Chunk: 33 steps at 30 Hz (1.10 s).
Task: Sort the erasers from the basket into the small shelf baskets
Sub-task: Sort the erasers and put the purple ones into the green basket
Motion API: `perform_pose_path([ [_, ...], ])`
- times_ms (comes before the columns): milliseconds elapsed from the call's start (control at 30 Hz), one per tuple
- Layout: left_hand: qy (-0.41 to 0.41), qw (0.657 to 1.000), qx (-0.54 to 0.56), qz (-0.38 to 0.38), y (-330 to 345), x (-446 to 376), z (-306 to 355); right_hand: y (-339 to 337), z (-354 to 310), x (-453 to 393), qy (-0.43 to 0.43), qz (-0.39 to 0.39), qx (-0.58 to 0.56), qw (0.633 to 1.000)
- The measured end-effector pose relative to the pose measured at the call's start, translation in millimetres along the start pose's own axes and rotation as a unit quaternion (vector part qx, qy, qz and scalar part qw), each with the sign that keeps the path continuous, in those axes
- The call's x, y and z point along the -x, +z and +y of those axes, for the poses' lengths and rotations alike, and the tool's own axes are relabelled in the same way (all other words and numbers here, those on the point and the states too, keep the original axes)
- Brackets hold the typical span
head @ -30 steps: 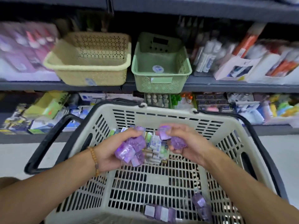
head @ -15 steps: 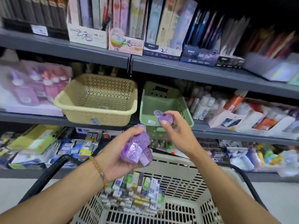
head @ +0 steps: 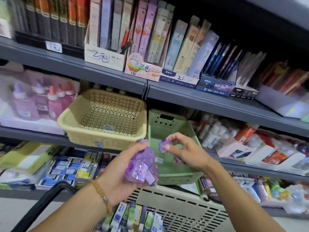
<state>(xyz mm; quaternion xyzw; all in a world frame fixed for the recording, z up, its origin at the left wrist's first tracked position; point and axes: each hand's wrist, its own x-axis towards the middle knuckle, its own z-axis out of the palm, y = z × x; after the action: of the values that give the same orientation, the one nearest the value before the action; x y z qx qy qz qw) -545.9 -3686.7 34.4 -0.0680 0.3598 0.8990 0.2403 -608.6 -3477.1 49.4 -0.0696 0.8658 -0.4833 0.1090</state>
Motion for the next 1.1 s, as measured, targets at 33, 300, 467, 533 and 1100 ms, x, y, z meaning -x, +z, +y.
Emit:
perform_pose_path([
  [33,0.005,1.0,0.003,0.002,-3,-1,2,1,4,-11,0.005,-0.009,0.014,1.0],
  [300,0.017,1.0,-0.007,-0.007,-16,-13,14,8,31,-65,0.059,-0.094,0.097,0.989],
  [467,0.011,0.999,-0.033,0.016,-17,-20,16,6,36,-72,0.063,-0.08,0.162,0.981],
  [533,0.009,0.999,-0.033,0.017,-18,-20,17,-3,39,-69,0.093,-0.078,0.159,0.98],
  [1100,0.012,1.0,-0.013,0.01,-12,-9,22,-3,43,-66,0.066,-0.029,0.117,0.991],
])
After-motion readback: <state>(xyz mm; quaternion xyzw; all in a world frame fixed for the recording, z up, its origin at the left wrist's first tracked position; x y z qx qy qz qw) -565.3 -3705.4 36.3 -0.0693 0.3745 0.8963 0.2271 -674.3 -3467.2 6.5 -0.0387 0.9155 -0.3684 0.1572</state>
